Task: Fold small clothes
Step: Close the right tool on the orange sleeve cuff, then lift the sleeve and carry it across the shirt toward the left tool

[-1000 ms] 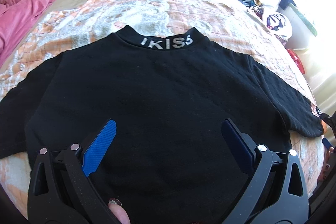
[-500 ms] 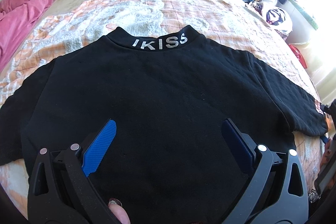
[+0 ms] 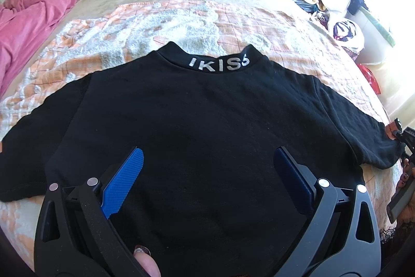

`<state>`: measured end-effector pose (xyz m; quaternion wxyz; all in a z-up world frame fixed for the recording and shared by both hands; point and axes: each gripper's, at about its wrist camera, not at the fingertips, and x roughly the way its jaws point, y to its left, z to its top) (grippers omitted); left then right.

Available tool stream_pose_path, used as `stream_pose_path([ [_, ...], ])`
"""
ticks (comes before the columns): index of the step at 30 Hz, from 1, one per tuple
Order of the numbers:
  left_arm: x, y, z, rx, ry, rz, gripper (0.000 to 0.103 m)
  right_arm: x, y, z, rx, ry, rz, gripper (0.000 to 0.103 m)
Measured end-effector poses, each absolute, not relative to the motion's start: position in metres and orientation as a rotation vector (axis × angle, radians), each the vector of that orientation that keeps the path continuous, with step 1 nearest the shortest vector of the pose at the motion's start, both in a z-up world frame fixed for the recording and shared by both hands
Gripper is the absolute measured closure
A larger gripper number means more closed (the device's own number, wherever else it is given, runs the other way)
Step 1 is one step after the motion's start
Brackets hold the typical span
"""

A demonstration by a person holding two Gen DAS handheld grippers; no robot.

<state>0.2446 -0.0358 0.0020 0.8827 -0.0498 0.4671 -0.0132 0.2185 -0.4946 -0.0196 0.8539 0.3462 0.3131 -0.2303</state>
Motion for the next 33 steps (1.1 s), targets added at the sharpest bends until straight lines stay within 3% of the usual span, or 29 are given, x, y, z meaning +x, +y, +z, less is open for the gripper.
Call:
stream_pose_path([
  [13, 0.238, -0.010, 0.013, -0.202, 0.955, -0.022, 0.009, 0.215, -0.368, 0.052, 0.450, 0.545, 0.007, 0.082],
  [33, 0.228, 0.028, 0.004, -0.425, 0.990, -0.066, 0.009, 0.205, -0.226, 0.034, 0.084, 0.625, 0.311, 0.080],
])
